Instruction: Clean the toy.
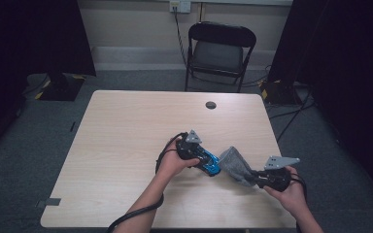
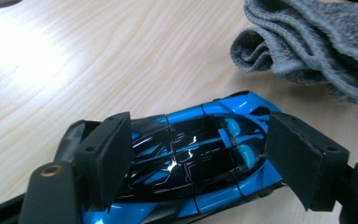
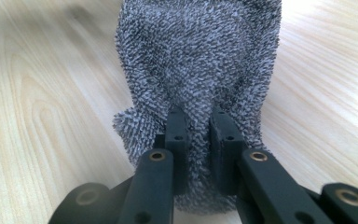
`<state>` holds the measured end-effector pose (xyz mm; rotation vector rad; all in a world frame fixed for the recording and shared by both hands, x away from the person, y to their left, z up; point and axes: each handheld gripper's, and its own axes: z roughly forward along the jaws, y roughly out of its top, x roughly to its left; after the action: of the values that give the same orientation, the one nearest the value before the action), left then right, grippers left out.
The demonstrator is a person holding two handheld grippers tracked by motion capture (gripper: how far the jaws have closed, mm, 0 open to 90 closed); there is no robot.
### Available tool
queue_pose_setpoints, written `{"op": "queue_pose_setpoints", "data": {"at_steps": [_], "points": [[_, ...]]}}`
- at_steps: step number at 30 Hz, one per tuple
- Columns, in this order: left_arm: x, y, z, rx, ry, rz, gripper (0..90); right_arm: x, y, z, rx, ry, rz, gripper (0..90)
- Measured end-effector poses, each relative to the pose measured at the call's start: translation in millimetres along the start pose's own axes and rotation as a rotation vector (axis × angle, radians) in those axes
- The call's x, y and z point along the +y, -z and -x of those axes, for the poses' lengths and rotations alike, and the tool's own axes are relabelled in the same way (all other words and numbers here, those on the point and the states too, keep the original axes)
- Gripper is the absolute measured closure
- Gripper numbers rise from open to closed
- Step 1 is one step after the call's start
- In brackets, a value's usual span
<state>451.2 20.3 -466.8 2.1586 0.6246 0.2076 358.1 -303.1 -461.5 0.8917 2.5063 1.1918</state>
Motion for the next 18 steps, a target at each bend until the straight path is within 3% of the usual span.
{"op": "queue_pose_setpoints", "data": {"at_steps": [8,18], "points": [[6.0,21.0,-1.7,0.008,-0.008,0.013,21.8,3.4,5.6,2.5,-0.015,-0.009,0.003,79.7],[-13.2,66.7,-8.6,0.041,-0.010,0.021,20.9,39.9,7.1,-11.7,-0.010,0.029,0.028,79.6]]}}
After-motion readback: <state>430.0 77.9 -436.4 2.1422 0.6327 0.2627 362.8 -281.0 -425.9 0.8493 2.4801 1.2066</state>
